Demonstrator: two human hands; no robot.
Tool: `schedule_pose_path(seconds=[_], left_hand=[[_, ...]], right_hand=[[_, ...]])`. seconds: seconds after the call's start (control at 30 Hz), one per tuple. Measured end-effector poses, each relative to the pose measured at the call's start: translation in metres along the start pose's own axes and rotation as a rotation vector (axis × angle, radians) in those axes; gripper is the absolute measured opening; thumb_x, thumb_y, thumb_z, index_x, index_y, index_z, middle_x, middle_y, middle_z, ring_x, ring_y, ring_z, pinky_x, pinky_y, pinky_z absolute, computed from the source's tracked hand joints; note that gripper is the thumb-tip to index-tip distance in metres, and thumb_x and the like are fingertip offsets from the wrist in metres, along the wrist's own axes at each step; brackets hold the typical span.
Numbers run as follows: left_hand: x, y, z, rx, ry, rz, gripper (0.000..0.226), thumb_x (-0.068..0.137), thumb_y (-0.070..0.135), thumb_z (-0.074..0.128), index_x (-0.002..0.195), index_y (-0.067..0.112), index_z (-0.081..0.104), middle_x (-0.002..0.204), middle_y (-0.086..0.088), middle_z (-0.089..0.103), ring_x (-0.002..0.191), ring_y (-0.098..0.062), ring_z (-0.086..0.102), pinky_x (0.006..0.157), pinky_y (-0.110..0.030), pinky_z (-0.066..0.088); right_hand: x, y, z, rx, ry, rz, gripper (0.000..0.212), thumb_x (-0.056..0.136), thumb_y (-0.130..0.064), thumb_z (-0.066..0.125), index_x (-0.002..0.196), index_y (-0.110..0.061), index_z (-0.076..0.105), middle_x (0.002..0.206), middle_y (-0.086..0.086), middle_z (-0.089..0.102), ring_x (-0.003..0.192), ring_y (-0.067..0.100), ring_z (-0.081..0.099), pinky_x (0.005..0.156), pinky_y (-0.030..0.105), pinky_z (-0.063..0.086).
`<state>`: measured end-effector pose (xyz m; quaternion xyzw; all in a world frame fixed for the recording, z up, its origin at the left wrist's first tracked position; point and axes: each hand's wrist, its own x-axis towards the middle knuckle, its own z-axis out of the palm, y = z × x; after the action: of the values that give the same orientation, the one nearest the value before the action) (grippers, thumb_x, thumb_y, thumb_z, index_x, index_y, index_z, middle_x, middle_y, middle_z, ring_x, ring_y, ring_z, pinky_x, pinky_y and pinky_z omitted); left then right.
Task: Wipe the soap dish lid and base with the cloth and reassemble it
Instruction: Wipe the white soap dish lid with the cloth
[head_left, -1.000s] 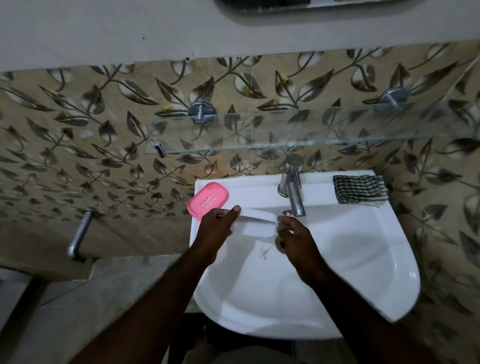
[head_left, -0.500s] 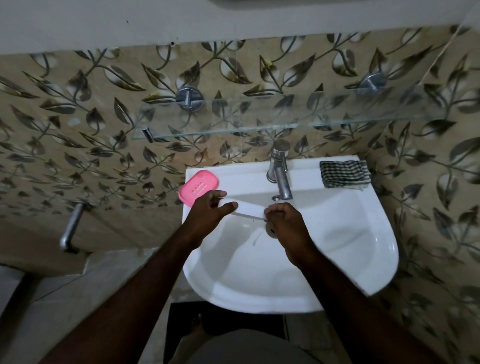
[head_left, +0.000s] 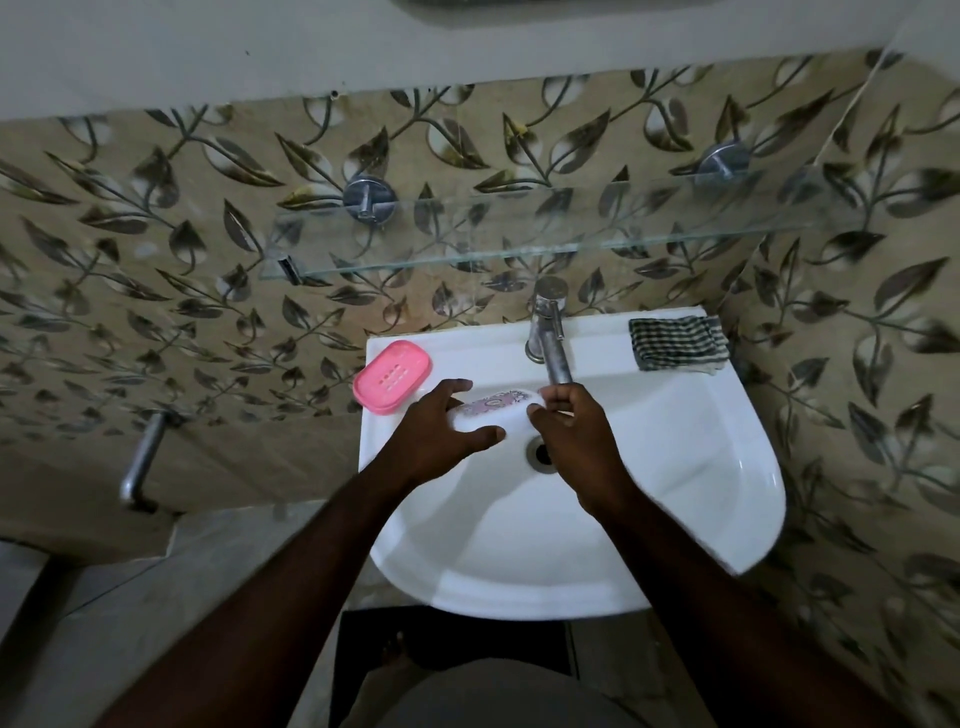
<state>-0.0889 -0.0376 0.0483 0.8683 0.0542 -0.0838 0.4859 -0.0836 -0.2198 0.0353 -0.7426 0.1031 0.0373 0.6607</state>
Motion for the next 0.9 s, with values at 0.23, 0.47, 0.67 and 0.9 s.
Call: schedule_pose_path(seconds=[0.23, 0.47, 0.67, 0.9], left_hand=[[0.002, 0.000, 0.005, 0.075, -0.039, 0.006, 0.072, 0.074, 0.041, 0.080, 0.135, 0.026, 0.045, 0.108, 0.002, 0.061, 0.099, -0.013, 0.060, 0.075, -0.017, 0.044], [0.004, 0.011, 0.014, -0.243, -0.212, -0.219, 0.050, 0.075, 0.042, 0.050, 0.120, 0.022, 0.054, 0.096, -0.002, 0.060, 0.076, -0.021, 0.057, 0.073, -0.031, 0.047], [0.010, 0.015, 0.009, -0.941, -0.242, -0.274, 0.035, 0.085, 0.015, 0.040, 0.082, 0.024, 0.073, 0.083, -0.006, 0.067, 0.080, -0.029, 0.059, 0.074, -0.040, 0.044], [0.018, 0.039, 0.004, -1.189, -0.293, -0.236, 0.064, 0.072, 0.038, 0.050, 0.124, 0.001, 0.056, 0.111, -0.025, 0.056, 0.099, -0.043, 0.057, 0.086, -0.051, 0.047]], right_hand=[[0.003, 0.006, -0.003, -0.016, -0.022, 0.016, 0.023, 0.088, -0.015, 0.068, 0.110, -0.014, 0.060, 0.102, -0.003, 0.063, 0.101, 0.023, 0.063, 0.083, 0.033, 0.048], [0.021, -0.004, -0.016, 0.035, -0.085, 0.003, 0.018, 0.086, -0.012, 0.071, 0.103, -0.008, 0.063, 0.095, 0.007, 0.068, 0.083, 0.013, 0.063, 0.075, 0.021, 0.048], [0.098, 0.005, -0.070, -0.186, 0.167, -0.064, 0.009, 0.078, -0.013, 0.068, 0.086, -0.009, 0.068, 0.084, 0.011, 0.070, 0.080, 0.024, 0.065, 0.073, 0.029, 0.048], [0.162, 0.042, -0.109, -0.903, 0.114, -0.058, 0.050, 0.088, -0.023, 0.068, 0.124, 0.008, 0.056, 0.129, 0.029, 0.056, 0.124, 0.041, 0.049, 0.104, 0.039, 0.034]])
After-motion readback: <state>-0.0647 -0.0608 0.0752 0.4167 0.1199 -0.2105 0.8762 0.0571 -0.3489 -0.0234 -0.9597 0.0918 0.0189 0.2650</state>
